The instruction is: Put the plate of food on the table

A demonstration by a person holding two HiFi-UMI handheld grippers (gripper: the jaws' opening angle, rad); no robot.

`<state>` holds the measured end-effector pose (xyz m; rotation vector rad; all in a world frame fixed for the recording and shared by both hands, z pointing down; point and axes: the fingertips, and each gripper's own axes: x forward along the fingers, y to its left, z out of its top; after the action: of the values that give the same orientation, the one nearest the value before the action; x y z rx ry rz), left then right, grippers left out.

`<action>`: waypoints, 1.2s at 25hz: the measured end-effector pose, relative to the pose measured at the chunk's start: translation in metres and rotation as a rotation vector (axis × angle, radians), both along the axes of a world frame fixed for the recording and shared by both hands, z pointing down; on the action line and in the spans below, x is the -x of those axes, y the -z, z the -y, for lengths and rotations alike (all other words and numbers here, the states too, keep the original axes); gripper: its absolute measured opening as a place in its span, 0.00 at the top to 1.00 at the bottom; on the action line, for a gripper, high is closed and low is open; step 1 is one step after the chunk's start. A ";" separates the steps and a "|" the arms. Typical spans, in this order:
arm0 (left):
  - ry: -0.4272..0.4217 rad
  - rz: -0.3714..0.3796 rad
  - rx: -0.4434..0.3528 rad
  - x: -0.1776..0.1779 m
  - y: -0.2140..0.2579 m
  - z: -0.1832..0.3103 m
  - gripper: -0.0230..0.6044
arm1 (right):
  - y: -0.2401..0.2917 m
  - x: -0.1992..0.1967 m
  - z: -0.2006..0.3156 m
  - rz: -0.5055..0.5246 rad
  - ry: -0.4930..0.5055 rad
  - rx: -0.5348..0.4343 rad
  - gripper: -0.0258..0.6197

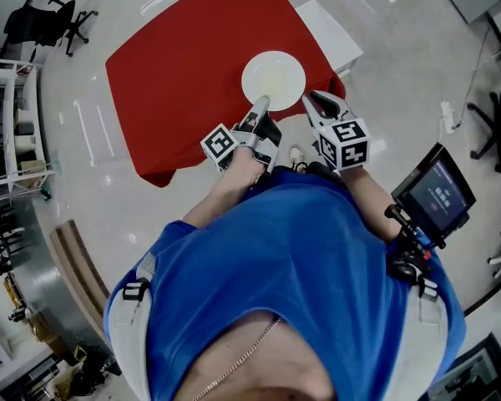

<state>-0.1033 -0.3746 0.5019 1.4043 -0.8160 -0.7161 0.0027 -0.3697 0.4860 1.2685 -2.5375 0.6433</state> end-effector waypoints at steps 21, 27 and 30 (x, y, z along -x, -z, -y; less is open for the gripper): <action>0.019 0.015 0.036 0.019 -0.028 0.099 0.91 | -0.021 0.020 0.107 -0.024 0.027 0.042 0.91; 0.057 0.025 0.029 0.009 -0.025 0.150 0.92 | -0.018 0.008 0.166 -0.024 0.063 0.042 0.91; 0.081 0.035 0.063 0.003 -0.030 0.180 0.91 | -0.021 0.000 0.199 -0.022 0.085 0.059 0.91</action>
<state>-0.1061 -0.5542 0.5316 1.3370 -0.9199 -0.7234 0.0024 -0.5682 0.5070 1.1355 -2.5199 0.6758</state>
